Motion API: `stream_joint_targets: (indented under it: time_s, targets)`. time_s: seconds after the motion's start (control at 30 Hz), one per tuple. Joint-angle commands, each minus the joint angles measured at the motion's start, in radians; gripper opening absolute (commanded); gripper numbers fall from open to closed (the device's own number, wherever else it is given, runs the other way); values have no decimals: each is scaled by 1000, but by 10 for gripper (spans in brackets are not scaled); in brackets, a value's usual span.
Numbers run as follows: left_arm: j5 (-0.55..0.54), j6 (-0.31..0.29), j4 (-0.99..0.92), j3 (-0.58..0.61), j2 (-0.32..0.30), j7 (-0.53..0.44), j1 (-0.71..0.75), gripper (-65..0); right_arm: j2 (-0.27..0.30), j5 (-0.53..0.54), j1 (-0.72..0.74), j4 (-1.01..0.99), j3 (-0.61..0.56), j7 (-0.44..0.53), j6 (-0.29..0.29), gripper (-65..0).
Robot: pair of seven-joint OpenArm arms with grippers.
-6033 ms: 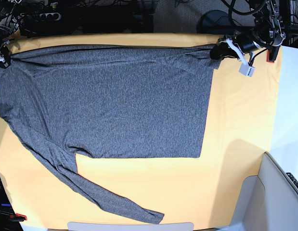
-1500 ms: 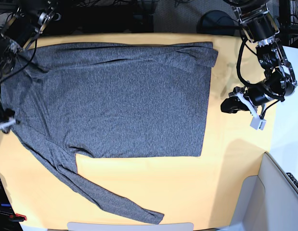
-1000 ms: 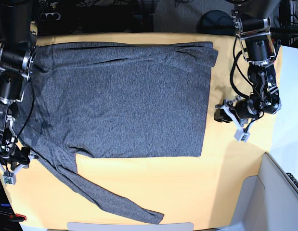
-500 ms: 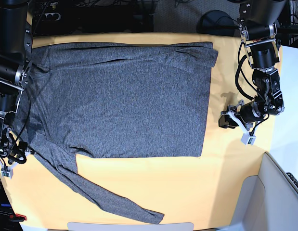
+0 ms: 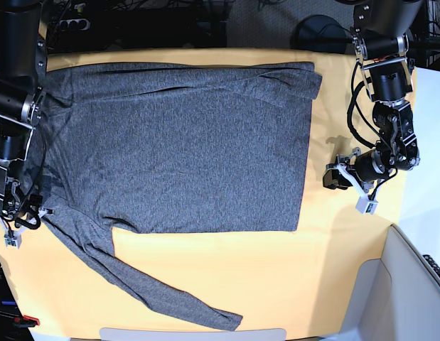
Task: Fold the T-shirt properly
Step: 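Lower the right gripper onto the hem corner beside the sleeve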
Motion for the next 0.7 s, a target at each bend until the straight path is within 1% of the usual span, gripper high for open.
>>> stream_joint_targets:
  time_s: [0.0, 0.03, 0.07, 0.13, 0.2, 0.23, 0.3, 0.37, 0.4, 0.47, 0.53, 0.57, 0.63, 0.67]
  targets:
    - [25, 11, 8, -3, -12, 26, -15, -426, 1, 5, 39, 4, 2, 20, -7, -402]
    - [25, 11, 8, -3, -12, 26, -22, -426, -6, 3, 39, 1, 2, 37, -30, -403]
    - [25, 13, 8, -3, -10, 26, -31, -426, -9, 2, 32, 1, 2, 65, -65, -403]
    - [25, 13, 8, -3, -10, 27, -38, -426, -14, 0, 28, 1, -4, 120, -154, -403]
    - [25, 13, 8, -3, -10, 27, -38, -426, -17, -1, 26, 1, -4, 166, -226, -403]
    - [25, 13, 8, -3, -10, 27, -38, -426, -17, -1, 26, -1, -4, 180, -253, -403]
    - [26, 13, 8, -3, -10, 27, -38, -426, -16, -1, 28, -1, -4, 180, -265, -402]
    - [28, 13, 8, -3, -10, 27, -38, -426, -16, -1, 32, -1, -3, 169, -263, -397]
    - [28, 13, 8, -3, -10, 27, -38, -425, -14, -1, 35, 4, -1, 149, -262, -377]
    - [28, 13, 7, -3, -10, 27, -38, -425, -14, 0, 40, 7, 0, 116, -231, -289]
    - [26, 13, 7, -3, -10, 27, -38, -425, -14, 0, 54, 7, -1, 96, -168, -164]
    - [26, 13, 7, -3, -9, 27, -38, -425, -16, 0, 57, 7, -4, 88, -133, -112]
    - [26, 13, 7, -3, 4, 27, -39, -425, -19, 0, 59, 7, -4, 80, -70, -31]
    - [28, 13, 7, -3, 8, 27, -39, -425, -20, 0, 59, 7, -3, 82, -52, -11]
